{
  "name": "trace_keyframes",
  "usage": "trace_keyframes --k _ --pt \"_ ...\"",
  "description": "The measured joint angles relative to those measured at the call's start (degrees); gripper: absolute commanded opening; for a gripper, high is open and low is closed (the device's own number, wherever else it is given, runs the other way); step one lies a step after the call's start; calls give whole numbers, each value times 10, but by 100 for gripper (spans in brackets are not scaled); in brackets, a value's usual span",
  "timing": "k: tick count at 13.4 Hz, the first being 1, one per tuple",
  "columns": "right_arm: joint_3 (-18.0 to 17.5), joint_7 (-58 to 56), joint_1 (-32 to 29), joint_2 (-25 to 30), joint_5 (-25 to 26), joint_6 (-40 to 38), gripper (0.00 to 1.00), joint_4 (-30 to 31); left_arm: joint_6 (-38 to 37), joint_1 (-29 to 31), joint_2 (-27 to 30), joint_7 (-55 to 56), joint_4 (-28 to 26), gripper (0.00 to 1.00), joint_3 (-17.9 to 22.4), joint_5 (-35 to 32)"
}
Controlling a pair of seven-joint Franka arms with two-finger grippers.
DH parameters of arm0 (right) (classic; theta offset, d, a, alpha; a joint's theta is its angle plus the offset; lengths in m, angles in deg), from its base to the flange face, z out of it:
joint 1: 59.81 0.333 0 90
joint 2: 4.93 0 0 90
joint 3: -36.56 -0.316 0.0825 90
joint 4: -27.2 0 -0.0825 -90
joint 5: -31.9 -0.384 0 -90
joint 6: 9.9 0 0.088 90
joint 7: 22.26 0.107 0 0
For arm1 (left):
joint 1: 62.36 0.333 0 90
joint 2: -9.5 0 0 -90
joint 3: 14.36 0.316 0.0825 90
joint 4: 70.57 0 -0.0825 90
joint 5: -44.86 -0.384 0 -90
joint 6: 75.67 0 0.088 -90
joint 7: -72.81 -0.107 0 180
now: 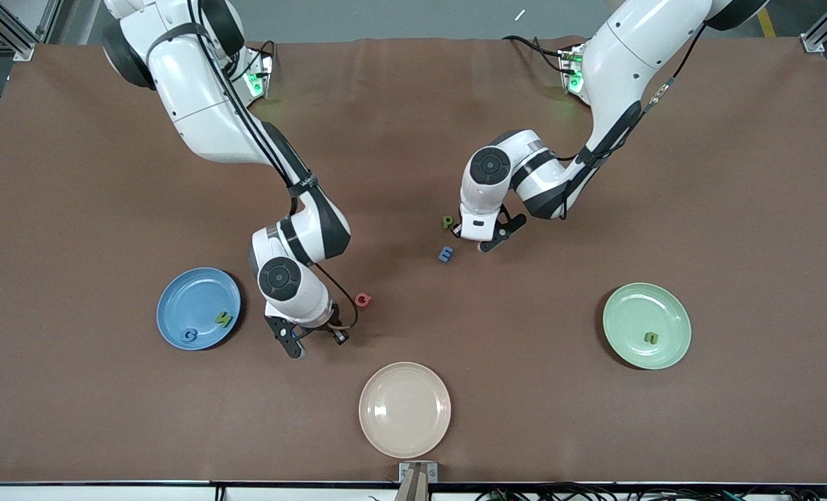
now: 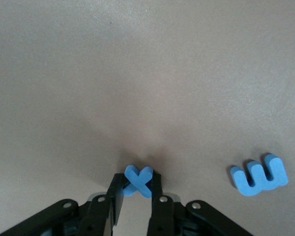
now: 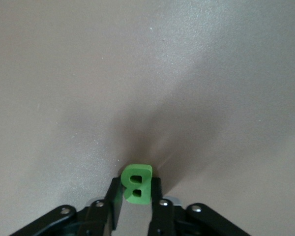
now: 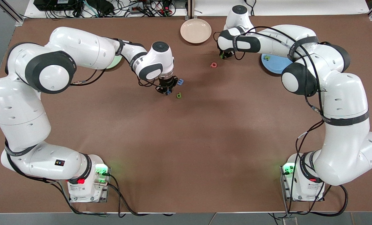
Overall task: Sort uppercase to blue plate, lowercase to green plate
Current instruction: 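Place x on green plate with the left gripper while the right gripper places B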
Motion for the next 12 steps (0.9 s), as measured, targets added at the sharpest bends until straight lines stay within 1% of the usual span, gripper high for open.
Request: trace_keyframes --k 1,4,5,8,10,12 --pt "0 0 0 0 0 0 4 0 0 2 0 0 2 0 0 0" --pt "1 0 0 0 0 -2 4 -1 1 10 6 0 22 0 6 0" --pt "2 -3 0 0 1 -13 4 -4 -1 17 12 0 32 0 7 -1" --pt "10 -57 -7 7 2 -102 3 -30 -28 52 28 -21 70 0 8 -19" --pt "13 -133 -20 20 2 -147 3 -42 -54 66 32 -56 102 0 10 -22" --pt "14 -205 -44 40 2 -187 3 -46 -66 88 32 -113 122 0 15 -23"
